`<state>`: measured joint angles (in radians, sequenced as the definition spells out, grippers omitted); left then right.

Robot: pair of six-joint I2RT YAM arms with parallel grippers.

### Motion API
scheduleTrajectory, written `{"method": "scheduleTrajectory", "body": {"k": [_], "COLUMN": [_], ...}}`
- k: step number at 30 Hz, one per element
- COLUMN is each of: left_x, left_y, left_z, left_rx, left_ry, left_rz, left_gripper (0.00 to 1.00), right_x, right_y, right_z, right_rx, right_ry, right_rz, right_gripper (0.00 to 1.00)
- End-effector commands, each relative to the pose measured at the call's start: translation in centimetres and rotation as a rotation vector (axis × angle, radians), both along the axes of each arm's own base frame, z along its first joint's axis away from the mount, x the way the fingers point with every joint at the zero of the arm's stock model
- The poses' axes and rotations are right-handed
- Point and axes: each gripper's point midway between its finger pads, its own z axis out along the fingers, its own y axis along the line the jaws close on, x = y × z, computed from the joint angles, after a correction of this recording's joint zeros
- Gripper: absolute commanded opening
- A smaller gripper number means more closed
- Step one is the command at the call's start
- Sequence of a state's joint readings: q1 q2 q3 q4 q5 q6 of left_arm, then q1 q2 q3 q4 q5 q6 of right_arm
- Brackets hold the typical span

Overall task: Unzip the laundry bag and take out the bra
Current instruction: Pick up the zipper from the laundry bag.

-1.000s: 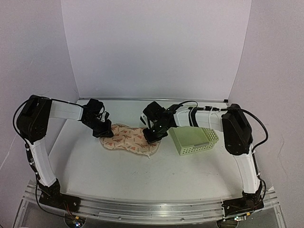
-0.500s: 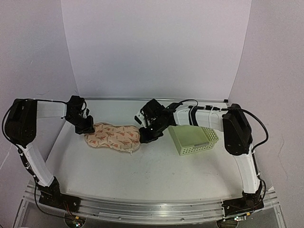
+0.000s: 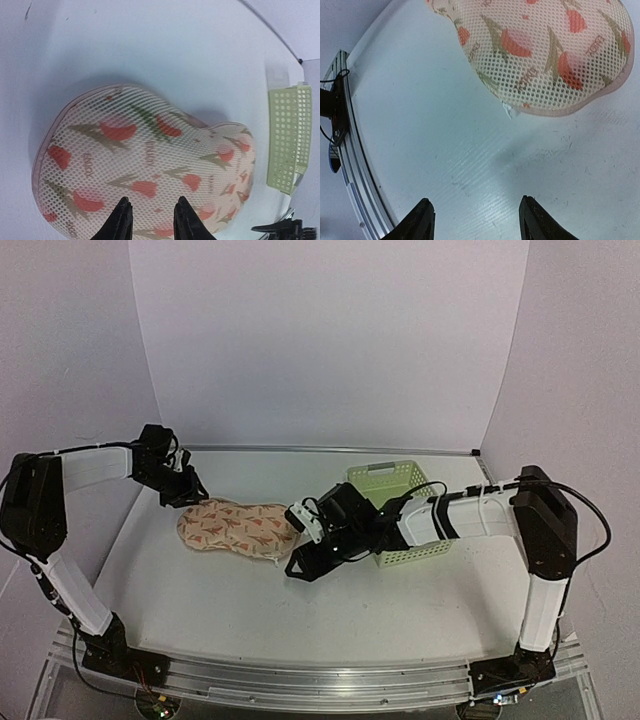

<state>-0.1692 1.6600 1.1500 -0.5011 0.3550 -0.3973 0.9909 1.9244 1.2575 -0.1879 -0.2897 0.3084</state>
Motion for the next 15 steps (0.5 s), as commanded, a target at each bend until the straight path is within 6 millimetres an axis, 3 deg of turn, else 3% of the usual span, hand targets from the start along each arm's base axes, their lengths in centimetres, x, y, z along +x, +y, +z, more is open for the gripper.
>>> {"method": "scheduleTrajectory", "body": {"k": [1,5,15], "left_x": [0.8,0.3,-0.7], "left_y": [-2.5,-3.7,-4.8], "left_z": [6.1,5.9,3.0], "left_rx": [-0.091,-0.093,-0.085], "left_ry": [-0.13,-0.126,-0.077], "left_rz": [-0.063,-0.1,-0.14], "left_gripper": [0.31,0.31,0.31], "right_x": [1.5,2.1,3.7], "right_y": [2.7,3.2,5.7], "right_z": [3.2,4.1,1.6], "right_rx": [0.221,0.323,0.359], "right_ry": [-0.184,-0.351,-0.468], "right_rz": [-0.063,-0.108,-0.215], "right_gripper": [0.6,0.59,0.53]}}
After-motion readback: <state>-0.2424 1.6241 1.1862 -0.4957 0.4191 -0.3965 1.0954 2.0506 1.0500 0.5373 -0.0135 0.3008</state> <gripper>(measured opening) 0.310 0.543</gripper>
